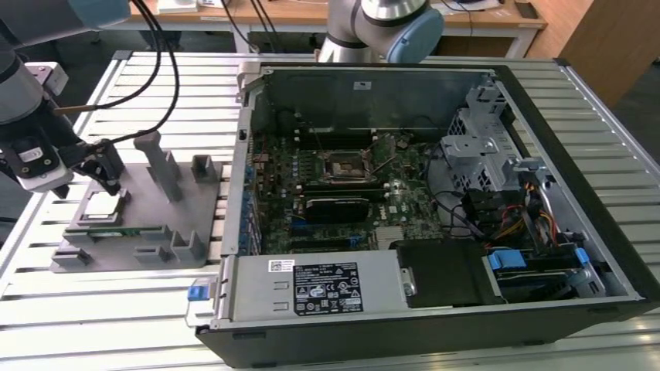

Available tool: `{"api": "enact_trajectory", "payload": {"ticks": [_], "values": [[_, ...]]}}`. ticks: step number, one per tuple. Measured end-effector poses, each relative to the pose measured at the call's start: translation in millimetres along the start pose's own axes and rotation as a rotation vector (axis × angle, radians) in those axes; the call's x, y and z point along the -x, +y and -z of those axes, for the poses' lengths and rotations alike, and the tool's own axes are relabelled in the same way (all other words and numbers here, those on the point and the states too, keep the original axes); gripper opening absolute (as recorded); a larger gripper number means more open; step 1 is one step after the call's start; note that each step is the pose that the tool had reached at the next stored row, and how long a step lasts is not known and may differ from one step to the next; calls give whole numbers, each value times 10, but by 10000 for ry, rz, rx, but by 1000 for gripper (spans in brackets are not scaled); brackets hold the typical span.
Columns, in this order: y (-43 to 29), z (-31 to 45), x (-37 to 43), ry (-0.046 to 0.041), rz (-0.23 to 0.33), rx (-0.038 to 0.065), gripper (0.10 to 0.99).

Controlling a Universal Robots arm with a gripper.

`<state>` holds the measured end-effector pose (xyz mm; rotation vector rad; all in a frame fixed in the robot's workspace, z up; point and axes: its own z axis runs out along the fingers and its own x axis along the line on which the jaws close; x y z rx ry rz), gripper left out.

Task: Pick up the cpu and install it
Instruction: 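Pick up the cpu and move it towards the insertion slot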

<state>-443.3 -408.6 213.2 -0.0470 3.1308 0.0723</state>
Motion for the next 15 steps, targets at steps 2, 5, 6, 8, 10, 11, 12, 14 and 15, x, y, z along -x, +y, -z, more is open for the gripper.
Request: {"api": "enact_trajectory", "payload": {"ticks": [2,5,6,8,10,11,12,14,15], "values": [[-1,-23,0,0,0,0,765],[-3,-60,-1,0,-2,0,765],[-3,-74,-1,1,-3,0,765],[-4,-101,-1,0,-5,0,765],[-6,-125,-1,-1,-10,0,765],[-6,-136,-1,0,-19,0,765],[-7,-146,-1,-1,-37,-1,765],[-8,-163,-2,-2,-75,-1,765],[-9,-172,-2,-3,-92,-1,765]]}}
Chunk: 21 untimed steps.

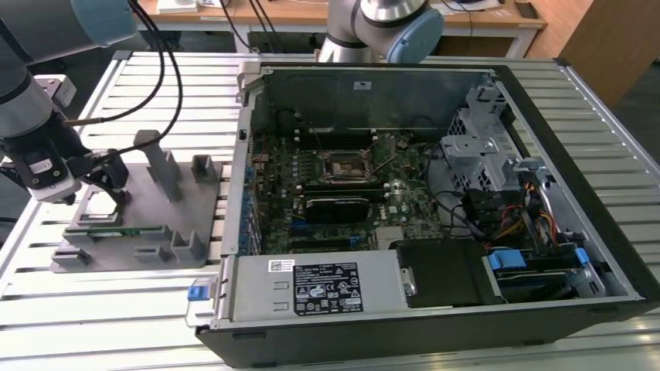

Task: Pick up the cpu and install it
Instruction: 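Pick up the cpu and move it towards the insertion slot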

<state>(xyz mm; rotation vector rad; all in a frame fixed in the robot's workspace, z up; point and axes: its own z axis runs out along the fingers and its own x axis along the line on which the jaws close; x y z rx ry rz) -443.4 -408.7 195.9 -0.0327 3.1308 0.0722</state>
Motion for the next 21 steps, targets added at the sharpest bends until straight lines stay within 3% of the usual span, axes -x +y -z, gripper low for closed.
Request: {"api": "enact_trajectory", "payload": {"ticks": [17,19,20,21], "values": [[-26,-125,29,-10,-196,4,765],[-27,-127,29,-9,-216,2,749],[-27,-127,29,-10,-224,0,678],[-27,-128,30,-11,-231,-3,678]]}}
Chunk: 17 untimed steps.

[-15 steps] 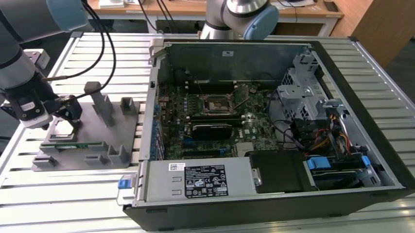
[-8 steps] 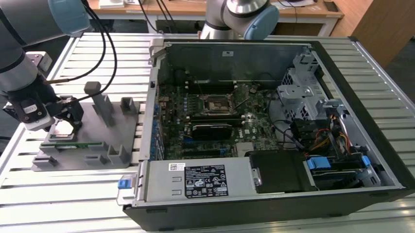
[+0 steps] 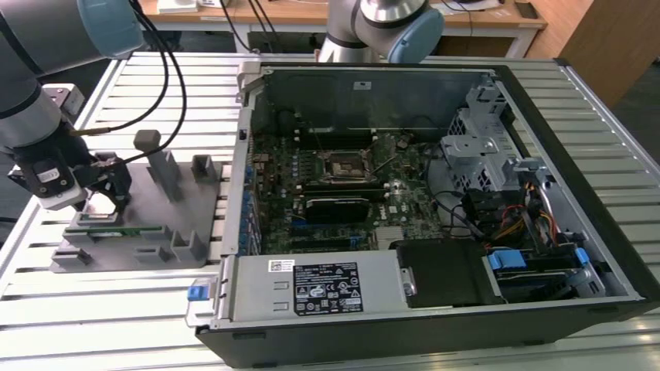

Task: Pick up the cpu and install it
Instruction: 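Pick up the cpu and move it towards the insertion slot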

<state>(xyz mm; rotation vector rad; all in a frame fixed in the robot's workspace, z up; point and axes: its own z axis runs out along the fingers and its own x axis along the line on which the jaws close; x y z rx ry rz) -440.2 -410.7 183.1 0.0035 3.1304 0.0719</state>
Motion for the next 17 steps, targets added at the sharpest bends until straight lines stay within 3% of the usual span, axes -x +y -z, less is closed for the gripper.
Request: {"api": "enact_trajectory", "payload": {"ticks": [8,9,16,17], "values": [[-1,1,4,2,-10,-1,667],[-1,1,5,2,-11,0,600],[-1,8,9,13,-12,-2,584],[-1,8,9,14,-11,-1,541]]}}
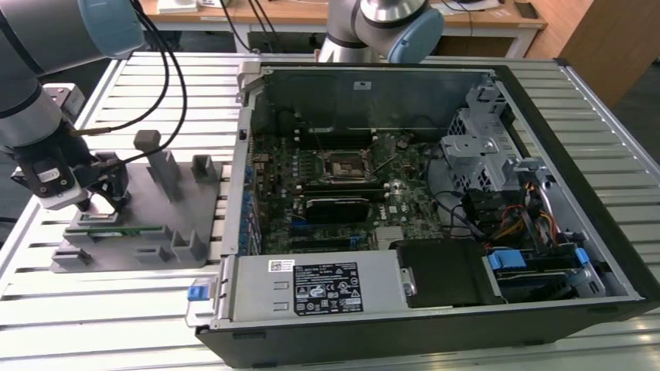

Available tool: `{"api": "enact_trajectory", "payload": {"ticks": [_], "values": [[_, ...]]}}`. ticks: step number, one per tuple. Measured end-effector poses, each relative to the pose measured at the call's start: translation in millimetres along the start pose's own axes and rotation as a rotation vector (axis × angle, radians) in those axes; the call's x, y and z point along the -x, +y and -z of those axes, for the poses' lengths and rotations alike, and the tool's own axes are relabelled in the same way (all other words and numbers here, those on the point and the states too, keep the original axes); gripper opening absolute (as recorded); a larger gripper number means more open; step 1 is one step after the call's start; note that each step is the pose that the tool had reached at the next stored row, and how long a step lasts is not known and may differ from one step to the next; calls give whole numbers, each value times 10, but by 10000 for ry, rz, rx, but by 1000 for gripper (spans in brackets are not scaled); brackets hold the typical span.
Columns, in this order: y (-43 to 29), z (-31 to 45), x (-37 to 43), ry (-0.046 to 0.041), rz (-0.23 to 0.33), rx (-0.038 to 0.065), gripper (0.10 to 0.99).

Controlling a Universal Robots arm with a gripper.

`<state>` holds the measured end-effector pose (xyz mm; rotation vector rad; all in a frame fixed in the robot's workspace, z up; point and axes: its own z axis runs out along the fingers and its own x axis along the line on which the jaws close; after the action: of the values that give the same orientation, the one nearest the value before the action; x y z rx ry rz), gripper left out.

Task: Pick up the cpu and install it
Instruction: 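Pick up the cpu and move it towards the insertion slot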

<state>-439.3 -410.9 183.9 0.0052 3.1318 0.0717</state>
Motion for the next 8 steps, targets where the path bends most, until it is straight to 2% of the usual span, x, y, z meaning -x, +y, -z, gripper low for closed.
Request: {"api": "enact_trajectory", "payload": {"ticks": [4,8], "values": [[1,15,1,-1,0,0,541],[4,86,1,0,-1,0,541]]}}
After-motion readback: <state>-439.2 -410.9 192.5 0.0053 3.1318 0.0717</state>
